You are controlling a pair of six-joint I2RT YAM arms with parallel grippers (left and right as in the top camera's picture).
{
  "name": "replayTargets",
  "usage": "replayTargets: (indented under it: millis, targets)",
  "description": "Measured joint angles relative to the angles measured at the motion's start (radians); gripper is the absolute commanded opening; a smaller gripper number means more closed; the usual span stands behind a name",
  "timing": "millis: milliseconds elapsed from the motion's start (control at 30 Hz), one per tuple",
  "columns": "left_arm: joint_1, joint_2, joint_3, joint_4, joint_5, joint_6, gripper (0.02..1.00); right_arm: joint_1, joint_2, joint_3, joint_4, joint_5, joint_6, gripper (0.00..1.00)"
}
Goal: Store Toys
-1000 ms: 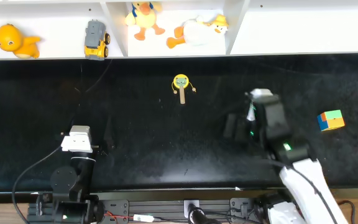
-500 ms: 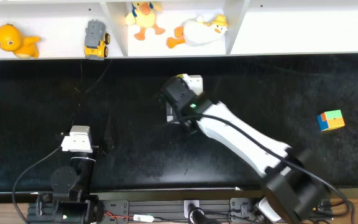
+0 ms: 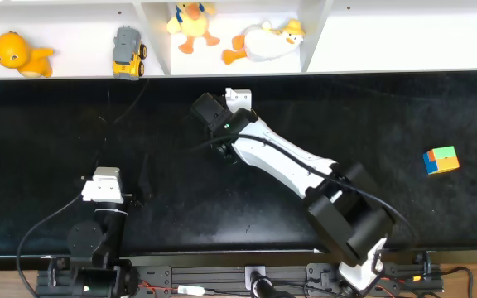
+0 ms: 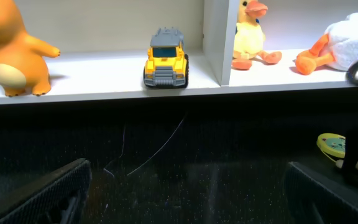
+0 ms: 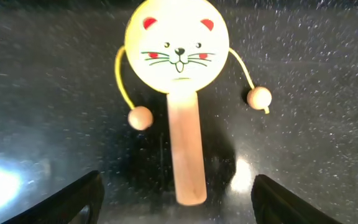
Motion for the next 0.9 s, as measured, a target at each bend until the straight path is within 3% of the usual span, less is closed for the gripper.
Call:
replayTargets:
  millis: [100, 300, 500, 633, 767, 900]
  targets:
    - [0.0, 0.0, 0.0, 0.0, 0.0, 0.0, 0.998, 0.0, 0.014, 0.0, 0.0, 0.009, 0.011, 0.744]
    - [0.0, 0.0, 0.0, 0.0, 0.0, 0.0, 0.998, 0.0, 0.018, 0.0, 0.01, 0.038, 0.026, 0.454]
    - [0.0, 0.0, 0.0, 0.0, 0.0, 0.0, 0.998, -0.002, 0.018, 0.0, 0.008, 0.046, 0.033, 0.454]
    - [0.0, 0.0, 0.0, 0.0, 0.0, 0.0, 0.998, -0.005, 0.018, 0.0, 0.001, 0.047, 0.033, 0.404]
    - [0.0, 0.0, 0.0, 0.0, 0.0, 0.0, 0.998, -0.019, 0.018, 0.0, 0.001, 0.05, 0.035, 0.283]
    - [0.0, 0.0, 0.0, 0.0, 0.0, 0.0, 0.998, -0.034, 0.019, 0.0, 0.001, 0.046, 0.036, 0.297]
